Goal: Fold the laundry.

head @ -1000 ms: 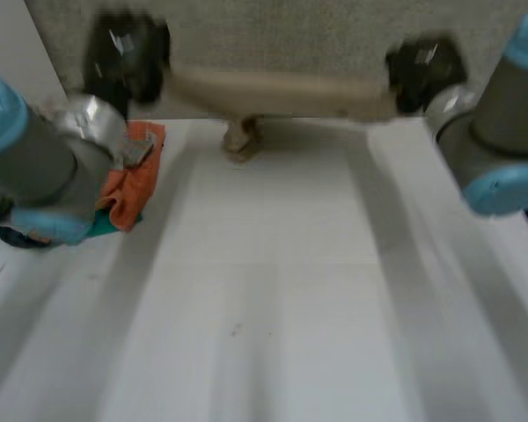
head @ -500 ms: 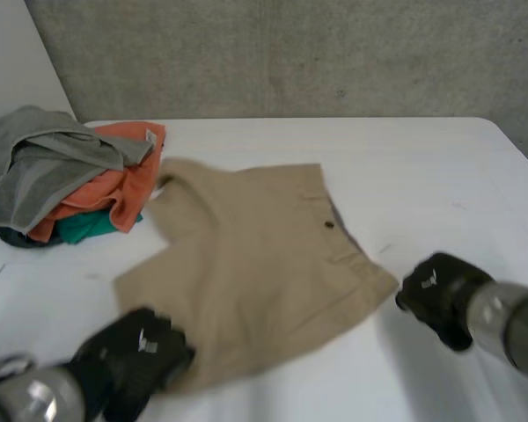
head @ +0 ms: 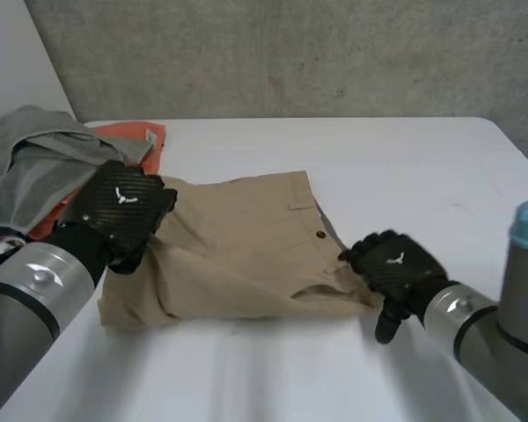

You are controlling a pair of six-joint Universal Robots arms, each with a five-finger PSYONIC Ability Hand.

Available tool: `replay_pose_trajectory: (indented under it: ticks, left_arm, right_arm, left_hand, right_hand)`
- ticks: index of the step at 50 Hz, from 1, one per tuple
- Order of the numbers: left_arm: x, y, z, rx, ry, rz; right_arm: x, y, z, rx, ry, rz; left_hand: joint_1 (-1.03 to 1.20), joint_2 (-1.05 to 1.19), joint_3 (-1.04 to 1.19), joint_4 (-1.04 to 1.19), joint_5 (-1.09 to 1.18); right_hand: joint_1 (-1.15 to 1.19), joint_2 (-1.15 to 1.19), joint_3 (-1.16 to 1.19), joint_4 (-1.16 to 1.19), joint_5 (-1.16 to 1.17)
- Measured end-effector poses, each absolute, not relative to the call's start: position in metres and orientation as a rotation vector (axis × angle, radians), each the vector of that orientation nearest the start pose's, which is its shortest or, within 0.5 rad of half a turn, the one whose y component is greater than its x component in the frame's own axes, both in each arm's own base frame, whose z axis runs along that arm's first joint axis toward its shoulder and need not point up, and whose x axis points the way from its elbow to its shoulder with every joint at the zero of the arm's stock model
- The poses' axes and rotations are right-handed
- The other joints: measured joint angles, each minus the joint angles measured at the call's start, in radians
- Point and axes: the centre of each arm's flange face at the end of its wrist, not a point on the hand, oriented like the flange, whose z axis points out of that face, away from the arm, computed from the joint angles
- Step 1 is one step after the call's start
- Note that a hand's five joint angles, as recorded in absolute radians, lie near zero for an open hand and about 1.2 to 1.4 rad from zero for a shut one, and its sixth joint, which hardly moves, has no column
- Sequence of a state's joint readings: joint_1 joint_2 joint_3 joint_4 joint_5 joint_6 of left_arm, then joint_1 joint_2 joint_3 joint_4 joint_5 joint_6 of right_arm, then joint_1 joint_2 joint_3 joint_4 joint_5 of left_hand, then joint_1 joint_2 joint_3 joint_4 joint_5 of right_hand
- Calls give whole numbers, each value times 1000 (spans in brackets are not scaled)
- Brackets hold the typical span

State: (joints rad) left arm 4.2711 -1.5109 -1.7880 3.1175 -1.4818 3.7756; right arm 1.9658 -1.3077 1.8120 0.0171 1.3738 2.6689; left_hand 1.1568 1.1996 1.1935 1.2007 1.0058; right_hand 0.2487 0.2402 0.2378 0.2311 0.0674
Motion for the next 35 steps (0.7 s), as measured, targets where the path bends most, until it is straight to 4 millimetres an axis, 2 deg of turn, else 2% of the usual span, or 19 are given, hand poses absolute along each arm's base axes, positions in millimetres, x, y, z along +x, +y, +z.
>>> replay_pose_trajectory:
  ticks: [3,5,6,8,11,14,15,18,19,21,22,23,24,28,32,35]
  left_arm:
    - [-241,-186,263,1279,1985,-1983]
    - [-241,-186,262,1276,1986,-1983]
    - [-240,-186,262,1274,1989,-1983]
    - [-240,-185,261,1271,1997,-1979]
    - [-238,-182,260,1265,2014,-1979]
    - [-236,-177,258,1262,2035,-1975]
    - [-234,-173,257,1267,2050,-1964]
    - [-231,-164,253,1284,2086,-1930]
    - [-227,-155,247,1311,2131,-1877]
    - [-223,-145,241,1348,2187,-1805]
    - [-221,-138,236,1377,2227,-1753]
    - [-221,-138,236,1377,2227,-1753]
    - [-218,-125,229,1431,2295,-1660]
    - [-214,-108,218,1530,2404,-1519]
    - [-217,-107,210,1585,2457,-1470]
    - [-224,-121,205,1590,2442,-1509]
  right_arm:
    - [253,-214,148,-1265,2302,-1479]
    - [256,-222,139,-1285,2299,-1484]
    - [259,-228,133,-1297,2297,-1500]
    - [260,-235,128,-1307,2304,-1533]
    - [258,-243,131,-1311,2323,-1604]
    - [253,-243,146,-1315,2333,-1689]
    - [249,-239,163,-1338,2328,-1745]
    - [241,-228,183,-1400,2324,-1786]
    - [230,-209,204,-1527,2335,-1775]
    - [219,-192,213,-1660,2359,-1701]
    - [212,-181,216,-1741,2377,-1627]
    - [212,-181,216,-1741,2377,-1627]
    - [202,-166,218,-1857,2400,-1480]
    - [194,-151,217,-1945,2393,-1291]
    - [195,-153,213,-1931,2367,-1235]
    - [201,-166,208,-1873,2361,-1259]
  left_hand:
    - [0,0,0,0,0]
    - [0,0,0,0,0]
    - [0,0,0,0,0]
    - [0,0,0,0,0]
    - [0,0,0,0,0]
    - [0,0,0,0,0]
    - [0,0,0,0,0]
    - [0,0,0,0,0]
    - [0,0,0,0,0]
    - [0,0,0,0,0]
    - [0,0,0,0,0]
    - [0,0,0,0,0]
    - [0,0,0,0,0]
    - [0,0,0,0,0]
    - [0,0,0,0,0]
    - [0,0,0,0,0]
  right_hand:
    - [252,257,256,252,250]
    - [528,554,544,548,521]
    - [671,770,753,744,736]
    - [761,914,905,913,893]
    - [792,932,943,958,932]
    - [792,932,945,962,940]
    - [792,932,945,962,940]
    - [792,932,945,962,940]
    - [792,932,945,963,941]
    - [792,932,945,963,945]
    - [792,932,945,963,945]
    - [792,932,945,963,945]
    - [792,932,945,963,948]
    - [792,932,945,963,951]
    - [801,932,945,963,954]
    - [826,932,945,964,954]
